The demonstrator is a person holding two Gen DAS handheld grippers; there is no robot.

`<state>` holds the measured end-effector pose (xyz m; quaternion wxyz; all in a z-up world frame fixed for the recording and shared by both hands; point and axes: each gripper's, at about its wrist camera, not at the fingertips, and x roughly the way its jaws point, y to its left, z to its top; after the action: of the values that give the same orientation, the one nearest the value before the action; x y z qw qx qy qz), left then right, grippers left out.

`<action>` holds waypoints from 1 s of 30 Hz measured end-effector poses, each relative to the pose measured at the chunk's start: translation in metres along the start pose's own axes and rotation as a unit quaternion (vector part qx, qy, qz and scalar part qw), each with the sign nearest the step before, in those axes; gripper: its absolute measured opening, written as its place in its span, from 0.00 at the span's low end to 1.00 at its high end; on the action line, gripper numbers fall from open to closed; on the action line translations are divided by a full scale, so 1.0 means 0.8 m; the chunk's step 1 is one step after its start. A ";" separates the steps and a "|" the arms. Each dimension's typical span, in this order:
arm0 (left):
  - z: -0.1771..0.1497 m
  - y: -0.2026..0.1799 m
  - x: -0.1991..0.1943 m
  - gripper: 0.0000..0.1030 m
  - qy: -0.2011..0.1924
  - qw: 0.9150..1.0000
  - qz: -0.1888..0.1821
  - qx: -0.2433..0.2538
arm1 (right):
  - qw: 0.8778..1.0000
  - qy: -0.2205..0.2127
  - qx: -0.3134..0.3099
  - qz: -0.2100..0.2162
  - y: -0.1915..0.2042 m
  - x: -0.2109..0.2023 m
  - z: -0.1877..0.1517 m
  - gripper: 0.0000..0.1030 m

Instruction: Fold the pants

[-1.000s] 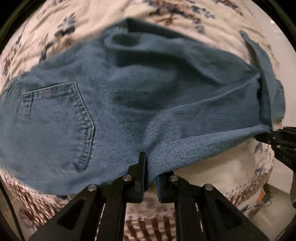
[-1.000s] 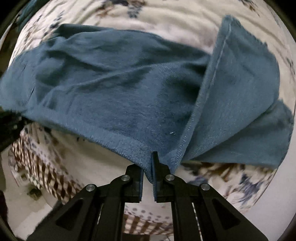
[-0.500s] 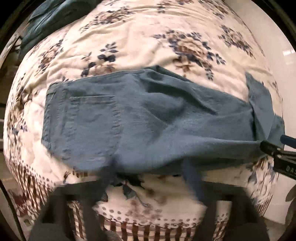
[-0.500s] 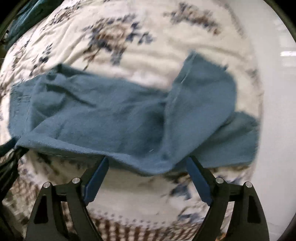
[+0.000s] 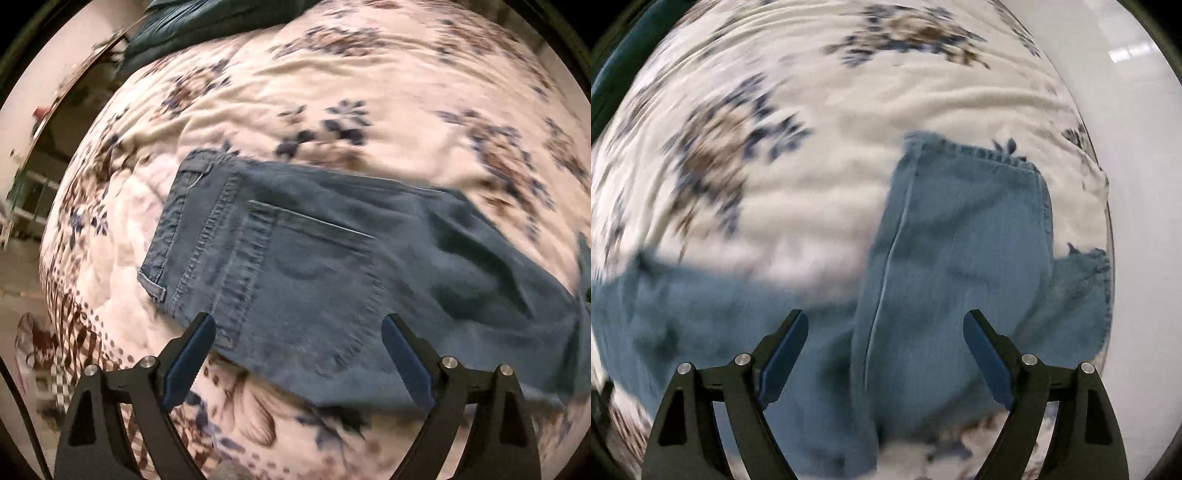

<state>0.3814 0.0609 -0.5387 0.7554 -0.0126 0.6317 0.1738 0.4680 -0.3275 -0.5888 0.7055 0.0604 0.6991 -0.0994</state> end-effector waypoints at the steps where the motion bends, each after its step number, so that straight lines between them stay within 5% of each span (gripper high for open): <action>1: 0.004 0.008 0.011 0.89 0.006 1.000 0.003 -0.014 | 1.000 0.006 0.021 -0.007 -0.007 0.016 0.019 0.86; 5: 0.010 0.019 0.034 0.89 0.019 0.999 0.006 -0.044 | 0.997 0.060 0.035 -0.024 -0.012 0.078 0.065 0.82; 6: 0.010 0.020 0.037 0.89 0.022 0.999 0.006 -0.047 | 0.996 0.074 0.035 -0.032 -0.013 0.090 0.069 0.62; 7: 0.009 0.020 0.039 0.89 0.024 0.999 0.006 -0.048 | 0.996 0.073 0.036 -0.043 -0.018 0.095 0.070 0.30; 8: 0.007 0.020 0.039 0.89 0.025 0.999 0.003 -0.047 | 0.996 0.063 0.048 -0.030 -0.026 0.090 0.068 0.15; 13: -0.008 0.011 0.024 0.89 0.021 0.999 -0.015 -0.029 | 0.988 -0.044 0.145 0.036 -0.104 -0.011 0.019 0.05; 17: -0.022 -0.009 0.011 0.89 0.012 0.999 -0.036 -0.019 | 0.957 -0.093 0.272 0.028 -0.212 -0.057 -0.067 0.06; 19: -0.030 -0.023 0.005 0.89 -0.002 0.999 -0.037 -0.009 | 0.940 -0.063 0.334 0.033 -0.259 -0.033 -0.110 0.06; 23: -0.039 -0.052 0.007 0.89 0.003 0.998 -0.054 0.012 | 0.894 0.025 0.432 0.118 -0.316 0.055 -0.180 0.09; 24: -0.041 -0.059 0.007 0.89 0.005 0.998 -0.059 0.016 | 0.888 0.027 0.442 0.127 -0.319 0.063 -0.191 0.14; 28: -0.044 -0.077 -0.001 0.89 -0.008 0.998 -0.059 0.030 | 0.878 -0.030 0.461 0.128 -0.333 0.053 -0.221 0.64; 30: -0.044 -0.084 -0.005 0.89 -0.014 0.998 -0.059 0.033 | 0.872 -0.054 0.473 0.112 -0.346 0.044 -0.220 0.66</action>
<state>0.3660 -0.0116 -0.5553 0.7734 -0.0228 0.6242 0.1082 0.2342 -0.5595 -0.6114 0.6357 0.4595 0.5177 -0.3417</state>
